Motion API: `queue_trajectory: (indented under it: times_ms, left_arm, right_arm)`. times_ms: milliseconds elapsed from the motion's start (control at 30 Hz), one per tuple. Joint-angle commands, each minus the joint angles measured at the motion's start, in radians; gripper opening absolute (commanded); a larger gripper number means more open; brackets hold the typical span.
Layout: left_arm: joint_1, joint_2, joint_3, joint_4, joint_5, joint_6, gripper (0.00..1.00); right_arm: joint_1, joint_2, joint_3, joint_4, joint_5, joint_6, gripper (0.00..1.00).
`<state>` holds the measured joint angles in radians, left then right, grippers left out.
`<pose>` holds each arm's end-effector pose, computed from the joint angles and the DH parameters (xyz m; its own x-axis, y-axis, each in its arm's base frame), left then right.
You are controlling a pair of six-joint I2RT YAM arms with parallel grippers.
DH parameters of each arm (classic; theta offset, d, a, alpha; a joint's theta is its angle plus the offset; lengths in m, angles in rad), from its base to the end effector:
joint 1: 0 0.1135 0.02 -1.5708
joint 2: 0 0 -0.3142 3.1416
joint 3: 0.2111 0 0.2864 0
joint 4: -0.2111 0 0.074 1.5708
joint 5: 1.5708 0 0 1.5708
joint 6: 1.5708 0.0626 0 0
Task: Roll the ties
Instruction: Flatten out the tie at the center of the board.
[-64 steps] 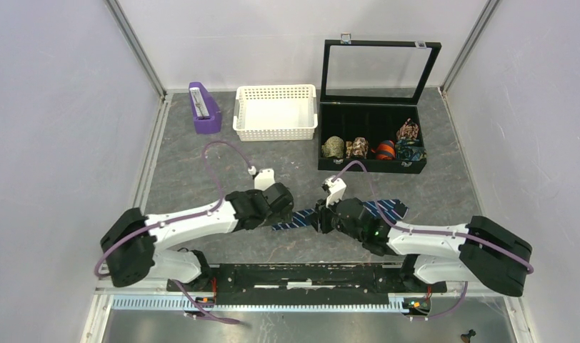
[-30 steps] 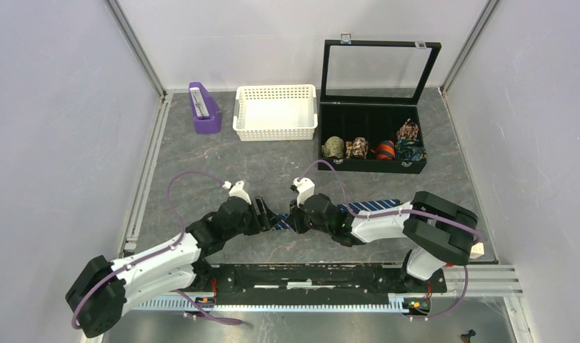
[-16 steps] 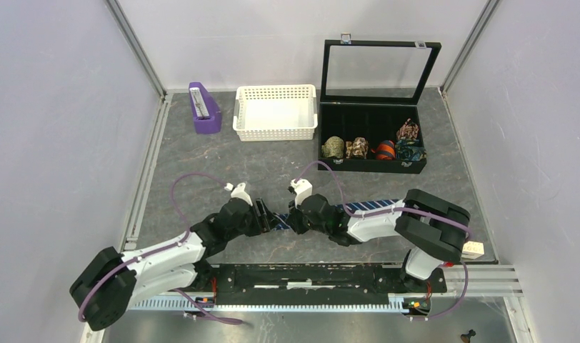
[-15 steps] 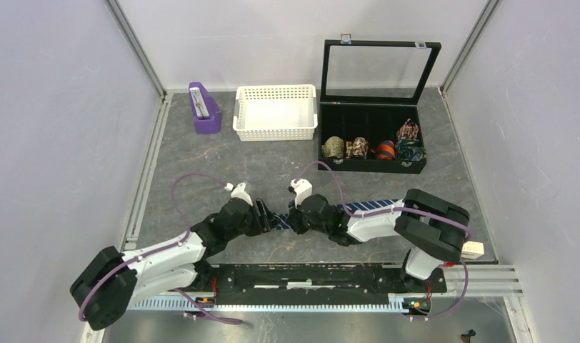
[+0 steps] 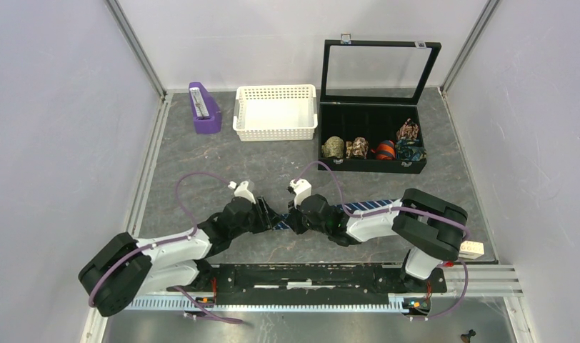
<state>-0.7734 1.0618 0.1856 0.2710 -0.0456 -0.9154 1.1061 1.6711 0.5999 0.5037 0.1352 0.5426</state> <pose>0.1483 -0.1408 0.1334 -0.7801 -0.3452 -0.5218 0.0862 0.7667 -0.6362 0.1657 0.3118 0.1359 -0.6374 -0.1297 -0.7595 -0.5906 0.7154 0.3734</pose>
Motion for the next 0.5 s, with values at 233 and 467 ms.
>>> queue_trajectory:
  times_ms: [233, 467]
  left_arm:
    - [0.006, 0.046, -0.037, 0.037, -0.015, -0.017, 0.47]
    - [0.006, 0.009, -0.047, 0.031, 0.01, -0.014, 0.49]
  right_arm:
    - [0.004, 0.011, -0.023, 0.035, -0.003, -0.018, 0.12]
    - [0.002, 0.018, -0.025, 0.042, -0.008, -0.009, 0.11]
